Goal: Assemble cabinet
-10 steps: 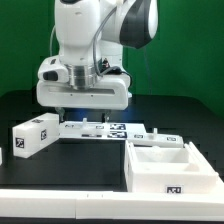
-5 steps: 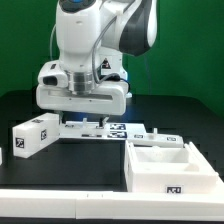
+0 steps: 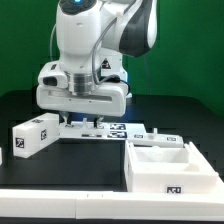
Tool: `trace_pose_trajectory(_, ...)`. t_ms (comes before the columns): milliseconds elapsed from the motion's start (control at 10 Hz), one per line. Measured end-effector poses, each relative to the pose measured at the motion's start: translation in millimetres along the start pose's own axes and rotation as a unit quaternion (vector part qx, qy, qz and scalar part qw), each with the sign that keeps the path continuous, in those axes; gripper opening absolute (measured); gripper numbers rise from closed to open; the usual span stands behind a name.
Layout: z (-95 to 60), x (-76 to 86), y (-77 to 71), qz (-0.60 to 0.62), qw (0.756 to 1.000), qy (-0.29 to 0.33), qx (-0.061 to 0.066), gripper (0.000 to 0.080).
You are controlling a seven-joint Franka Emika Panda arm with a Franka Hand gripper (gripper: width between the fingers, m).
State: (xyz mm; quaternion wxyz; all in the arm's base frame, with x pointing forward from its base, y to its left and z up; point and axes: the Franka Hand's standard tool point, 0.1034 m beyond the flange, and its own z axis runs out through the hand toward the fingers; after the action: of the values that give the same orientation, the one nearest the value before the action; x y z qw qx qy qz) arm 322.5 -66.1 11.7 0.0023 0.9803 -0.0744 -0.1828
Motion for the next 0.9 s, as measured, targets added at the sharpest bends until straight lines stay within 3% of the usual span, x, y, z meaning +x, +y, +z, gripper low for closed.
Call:
trace_pose_trajectory(100,0.0,0.0,0.0,0.000,1.000,0.000,0.000,0.0386)
trace_pose_trajectory(200,0.0,0.0,0.0,0.000,1.000,0.000,0.000,0.0193)
trace_pose_trajectory(300,0.0,0.0,0.0,0.000,1.000,0.000,0.000,0.0193)
trace_pose_trajectory(400,-0.2,0.1,-0.1,0.000,1.000,0.000,0.000,0.0069)
trace_pose_trajectory(600,-5.3,2.5,-3.7,0.001,1.000,-0.001,-0.001,0.0064)
trace_pose_trajectory(700,-14.2,2.8,-9.7,0.044,0.999,0.001,0.009,0.0064)
trace_pose_trajectory(900,-40.2,2.3,-27.0,0.121,0.991,-0.024,0.048,0.0064)
